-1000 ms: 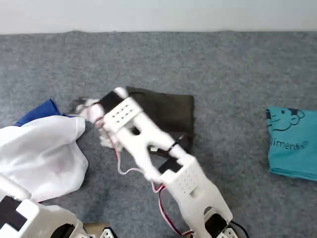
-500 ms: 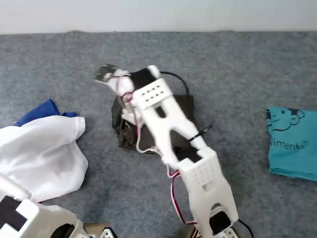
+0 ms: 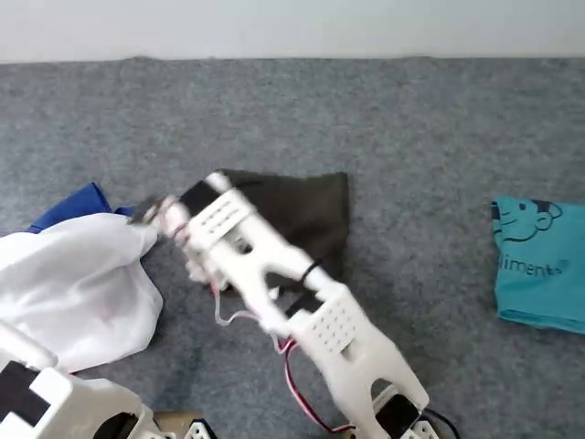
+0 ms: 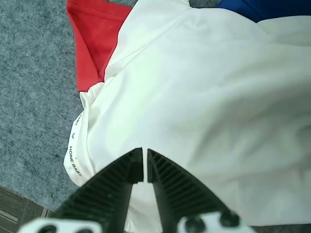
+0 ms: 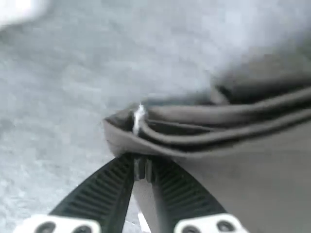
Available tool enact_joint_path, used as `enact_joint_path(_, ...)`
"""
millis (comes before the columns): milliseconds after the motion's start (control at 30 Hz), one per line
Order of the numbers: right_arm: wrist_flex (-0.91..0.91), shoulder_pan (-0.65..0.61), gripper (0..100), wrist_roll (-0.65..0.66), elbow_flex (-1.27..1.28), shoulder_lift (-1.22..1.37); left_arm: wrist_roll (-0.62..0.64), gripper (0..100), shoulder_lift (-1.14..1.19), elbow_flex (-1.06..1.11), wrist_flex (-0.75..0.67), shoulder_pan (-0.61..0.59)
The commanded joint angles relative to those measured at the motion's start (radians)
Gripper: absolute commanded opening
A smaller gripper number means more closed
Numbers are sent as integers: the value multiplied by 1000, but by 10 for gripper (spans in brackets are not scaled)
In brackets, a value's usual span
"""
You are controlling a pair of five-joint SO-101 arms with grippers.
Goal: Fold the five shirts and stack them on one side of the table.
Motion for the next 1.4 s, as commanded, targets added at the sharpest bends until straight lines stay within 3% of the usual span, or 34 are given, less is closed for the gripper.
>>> enact_joint_path(0, 47, -12, 9, -8, -63, -19, 6, 36, -8, -4, 15, 3)
enact_joint_path(267, 84, 199, 10, -8, -152, -157, 6, 36, -8, -4, 15, 3)
enact_joint_path(567, 77, 437, 11, 26, 8, -229, 6, 36, -8, -4, 15, 5)
enact_joint_path(833, -199, 642, 11, 31, 6, -70, 6, 36, -8, -4, 15, 8)
enact_joint_path(1133, -182, 699, 9, 31, 5, -19, 6, 36, -8, -4, 18, 3)
enact_joint_path(1367, -125, 561, 9, 31, -91, -139, 6, 36, -8, -4, 18, 3)
